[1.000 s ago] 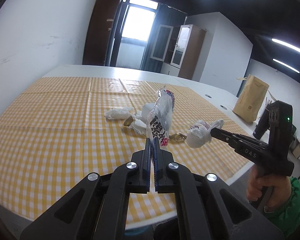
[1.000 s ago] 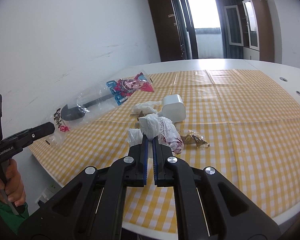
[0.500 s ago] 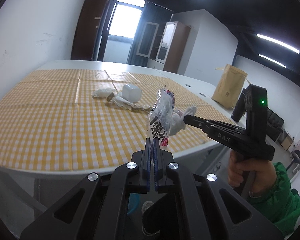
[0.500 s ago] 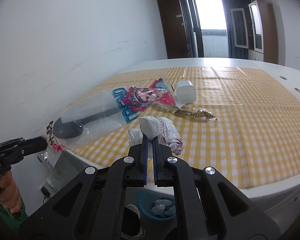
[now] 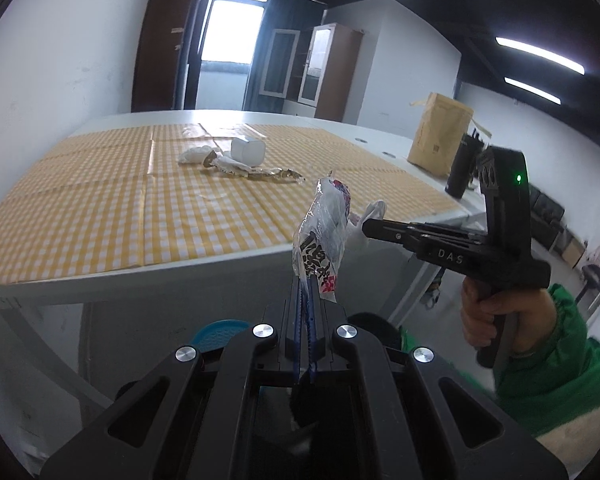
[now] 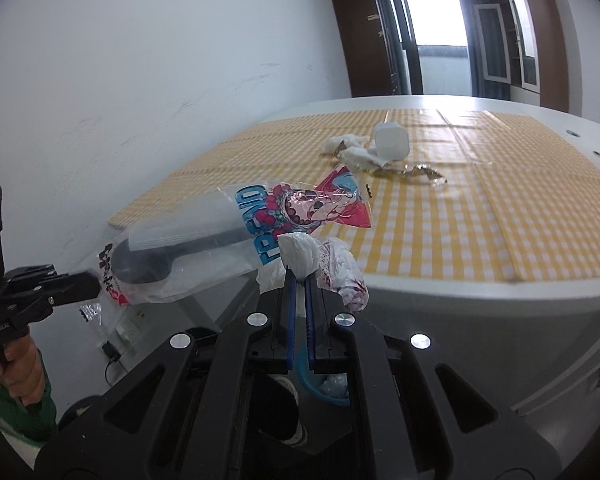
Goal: Collect trash
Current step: 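Carry the wrapper and tissue down over the blue wastebasket with both tools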
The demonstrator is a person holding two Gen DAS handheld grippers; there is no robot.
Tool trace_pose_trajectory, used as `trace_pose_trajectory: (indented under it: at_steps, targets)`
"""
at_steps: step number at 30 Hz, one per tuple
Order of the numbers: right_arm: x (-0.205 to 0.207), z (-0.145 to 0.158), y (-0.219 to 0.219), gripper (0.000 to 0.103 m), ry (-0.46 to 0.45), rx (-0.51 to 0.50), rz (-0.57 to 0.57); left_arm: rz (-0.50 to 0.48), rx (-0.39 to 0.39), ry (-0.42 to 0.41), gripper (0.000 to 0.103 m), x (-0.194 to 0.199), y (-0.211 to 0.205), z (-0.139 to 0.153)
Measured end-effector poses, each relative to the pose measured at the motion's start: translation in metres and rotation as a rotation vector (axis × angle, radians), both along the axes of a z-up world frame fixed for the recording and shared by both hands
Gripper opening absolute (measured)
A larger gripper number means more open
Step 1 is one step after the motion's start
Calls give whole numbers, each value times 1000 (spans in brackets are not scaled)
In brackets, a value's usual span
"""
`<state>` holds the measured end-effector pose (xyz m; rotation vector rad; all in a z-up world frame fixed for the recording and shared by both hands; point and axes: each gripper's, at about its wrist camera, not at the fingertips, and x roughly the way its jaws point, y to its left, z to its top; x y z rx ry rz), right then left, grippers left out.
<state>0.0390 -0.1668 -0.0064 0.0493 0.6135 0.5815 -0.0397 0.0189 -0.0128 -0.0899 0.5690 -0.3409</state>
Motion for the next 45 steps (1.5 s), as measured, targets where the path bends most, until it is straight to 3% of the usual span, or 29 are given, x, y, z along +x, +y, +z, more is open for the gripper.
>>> trace_pose_trajectory:
  at_steps: [2,8,20,29,45]
  targets:
    - [-10,-6,-1,4,-2,-25,10,-13,15,24,1,-4,2,-9]
    - [-21,-25,-7,4,32,-41,19,-69,-60,125,1,-9,12,-34]
    - [-9,-87,-3,4,154,-62,15,-11,-70,266,1,18,19,-88]
    - [13,-123,11,4,208,-91,4,46,-79,353,1,43,31,-126]
    - [85,-230,48,4,403,-200,-38,147,-60,564,1,115,44,-219]
